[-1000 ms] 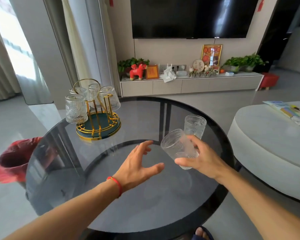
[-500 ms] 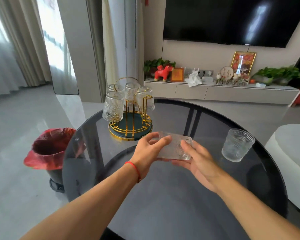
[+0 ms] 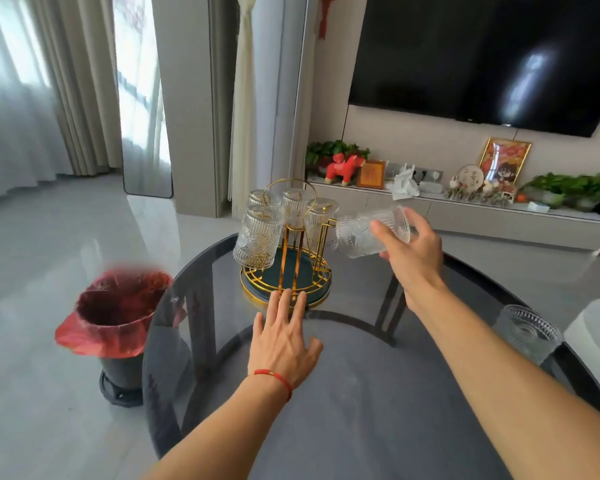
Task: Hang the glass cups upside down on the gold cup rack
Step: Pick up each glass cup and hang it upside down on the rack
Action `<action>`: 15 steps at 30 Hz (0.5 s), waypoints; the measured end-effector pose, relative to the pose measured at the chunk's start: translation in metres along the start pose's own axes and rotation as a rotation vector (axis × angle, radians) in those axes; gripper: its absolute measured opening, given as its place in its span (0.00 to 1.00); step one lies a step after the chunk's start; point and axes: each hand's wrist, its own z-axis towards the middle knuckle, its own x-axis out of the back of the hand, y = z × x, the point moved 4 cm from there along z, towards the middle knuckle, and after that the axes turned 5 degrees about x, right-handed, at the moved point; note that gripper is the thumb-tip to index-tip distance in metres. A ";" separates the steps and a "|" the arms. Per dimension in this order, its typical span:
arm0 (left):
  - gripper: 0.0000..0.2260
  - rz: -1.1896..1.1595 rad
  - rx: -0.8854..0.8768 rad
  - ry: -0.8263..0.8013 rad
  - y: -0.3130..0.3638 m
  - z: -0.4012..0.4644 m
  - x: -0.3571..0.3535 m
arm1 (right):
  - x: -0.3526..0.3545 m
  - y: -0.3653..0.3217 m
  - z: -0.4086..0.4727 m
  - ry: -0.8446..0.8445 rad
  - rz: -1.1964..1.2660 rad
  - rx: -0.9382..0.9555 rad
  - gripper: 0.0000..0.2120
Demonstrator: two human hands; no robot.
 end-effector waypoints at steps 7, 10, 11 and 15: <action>0.37 0.019 0.007 0.020 0.001 -0.002 0.002 | -0.031 -0.023 0.036 -0.082 -0.255 0.130 0.41; 0.37 0.016 0.010 0.015 0.001 -0.002 0.002 | -0.044 -0.027 0.038 -0.127 -0.324 0.133 0.41; 0.37 0.015 0.011 0.014 0.002 -0.001 0.002 | -0.048 -0.029 0.038 -0.144 -0.349 0.139 0.41; 0.37 0.022 0.008 0.016 0.001 -0.001 0.002 | -0.073 -0.030 0.032 -0.225 -0.472 0.219 0.41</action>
